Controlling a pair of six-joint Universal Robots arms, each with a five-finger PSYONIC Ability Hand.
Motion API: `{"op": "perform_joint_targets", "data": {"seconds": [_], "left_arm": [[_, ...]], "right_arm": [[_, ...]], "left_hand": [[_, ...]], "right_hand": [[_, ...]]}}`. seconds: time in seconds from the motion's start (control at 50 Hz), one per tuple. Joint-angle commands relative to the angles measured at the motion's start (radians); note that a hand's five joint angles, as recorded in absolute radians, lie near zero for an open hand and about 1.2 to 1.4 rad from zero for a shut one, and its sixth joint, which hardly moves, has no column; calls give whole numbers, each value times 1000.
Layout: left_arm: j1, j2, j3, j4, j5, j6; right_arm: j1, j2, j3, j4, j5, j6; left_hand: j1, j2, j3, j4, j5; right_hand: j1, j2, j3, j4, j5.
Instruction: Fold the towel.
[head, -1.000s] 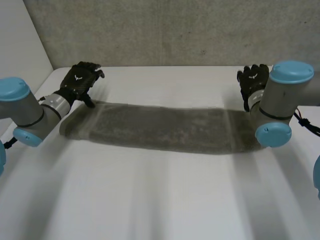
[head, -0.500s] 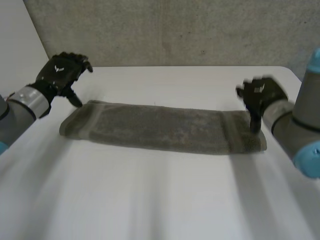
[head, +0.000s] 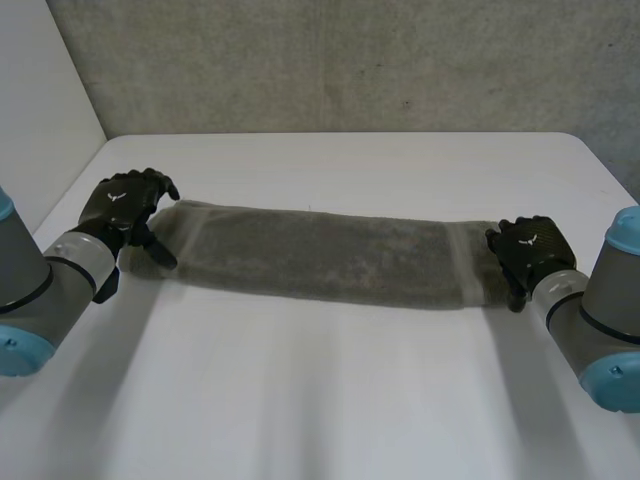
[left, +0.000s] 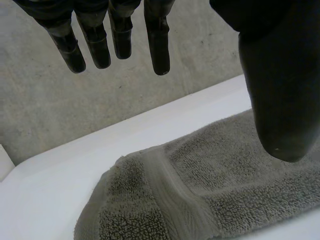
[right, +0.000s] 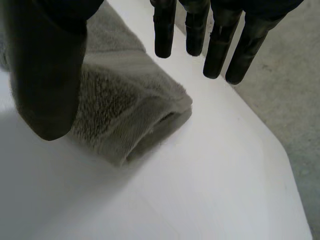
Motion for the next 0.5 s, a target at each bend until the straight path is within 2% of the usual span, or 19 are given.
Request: {"op": "perform_joint_targets", "data": {"seconds": [0.02,0.04,0.06,0.1,0.12,0.16,0.34,0.5], "left_arm": [[12,2,-32,63,4,-1],[12,2,-35,65,4,-1],[11,1,-38,65,5,1],[11,-3,-40,66,5,1],[9,-6,-40,66,5,1],[9,-7,-41,66,5,1],[15,-10,-41,66,4,1],[17,-10,-46,68,4,-1]], "right_arm": [[-24,40,-14,3,-6,16],[-26,45,-19,2,-8,22],[-26,45,-19,2,-8,22],[-30,47,-33,9,-16,43],[-30,47,-33,9,-16,43],[-58,44,-40,15,-25,75],[-130,34,-56,52,-54,74],[-299,40,-122,152,-135,-41]], "left_hand": [[-43,-36,-39,-46,-22],[-43,-36,-39,-46,-23],[-43,-36,-39,-46,-23],[-43,-36,-39,-46,-23],[-46,-39,-42,-49,-25],[-46,-39,-42,-49,-25],[-55,-47,-51,-58,-34],[-55,-47,-51,-58,-34]], "right_hand": [[111,129,112,116,95],[265,283,267,271,249],[267,285,268,272,251],[632,650,634,637,616],[634,652,635,639,618],[1044,1062,1046,1050,1029],[1047,1065,1048,1052,1031],[1047,1065,1048,1052,1031]]}}
